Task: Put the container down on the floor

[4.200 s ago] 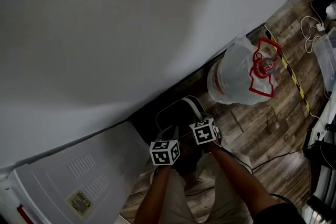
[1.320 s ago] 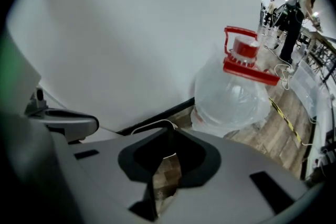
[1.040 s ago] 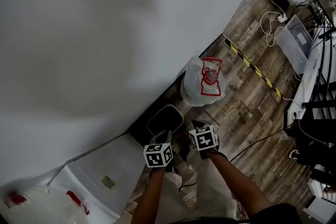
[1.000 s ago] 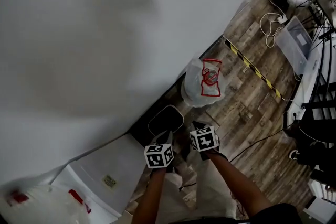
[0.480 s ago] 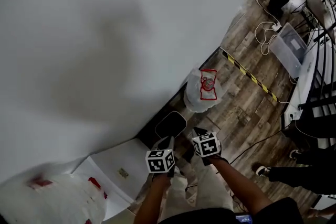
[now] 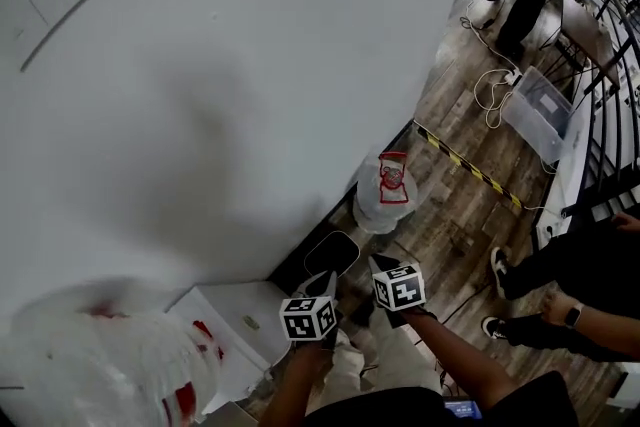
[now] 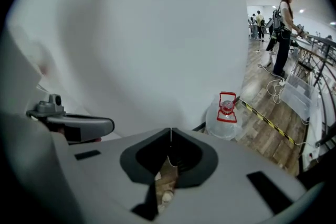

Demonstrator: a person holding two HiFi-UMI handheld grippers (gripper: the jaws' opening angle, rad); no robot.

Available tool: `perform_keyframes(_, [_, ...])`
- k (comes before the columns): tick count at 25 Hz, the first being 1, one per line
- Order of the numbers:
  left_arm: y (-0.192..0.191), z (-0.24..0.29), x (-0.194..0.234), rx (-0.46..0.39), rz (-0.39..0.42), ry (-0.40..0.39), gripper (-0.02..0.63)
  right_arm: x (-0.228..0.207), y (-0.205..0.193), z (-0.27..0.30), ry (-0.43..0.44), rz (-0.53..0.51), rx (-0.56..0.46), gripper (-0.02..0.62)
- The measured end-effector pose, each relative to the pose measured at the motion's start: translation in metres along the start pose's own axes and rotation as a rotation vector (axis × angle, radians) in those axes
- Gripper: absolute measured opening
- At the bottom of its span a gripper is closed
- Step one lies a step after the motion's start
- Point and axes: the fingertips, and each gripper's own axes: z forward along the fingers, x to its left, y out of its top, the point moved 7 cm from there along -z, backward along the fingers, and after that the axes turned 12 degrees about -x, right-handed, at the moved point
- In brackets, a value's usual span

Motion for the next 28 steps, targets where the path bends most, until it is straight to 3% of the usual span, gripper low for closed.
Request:
perform_keyframes(6, [0.020,-0.045,-0.021,-0.042,0.053,-0.025,0.017,0.037,0.020,-0.039,0.019,-0.032,-0.088,0.032])
perform_keyframes(12, [0.051,-0.095,-0.039,-0.141,0.134,-0.054,0.017,0.072,0.047,-0.078,0.028,-0.061,-0.195,0.032])
perform_keyframes(22, [0.091,-0.162,-0.074,-0.296,0.240,-0.130,0.017,0.082,0.108,-0.157,-0.032,-0.021,-0.439,0.034])
perform_keyframes(28, [0.099,-0.186,-0.103,-0.359,0.262,-0.179,0.017,0.100,0.114,-0.202,-0.002,-0.079,-0.500,0.034])
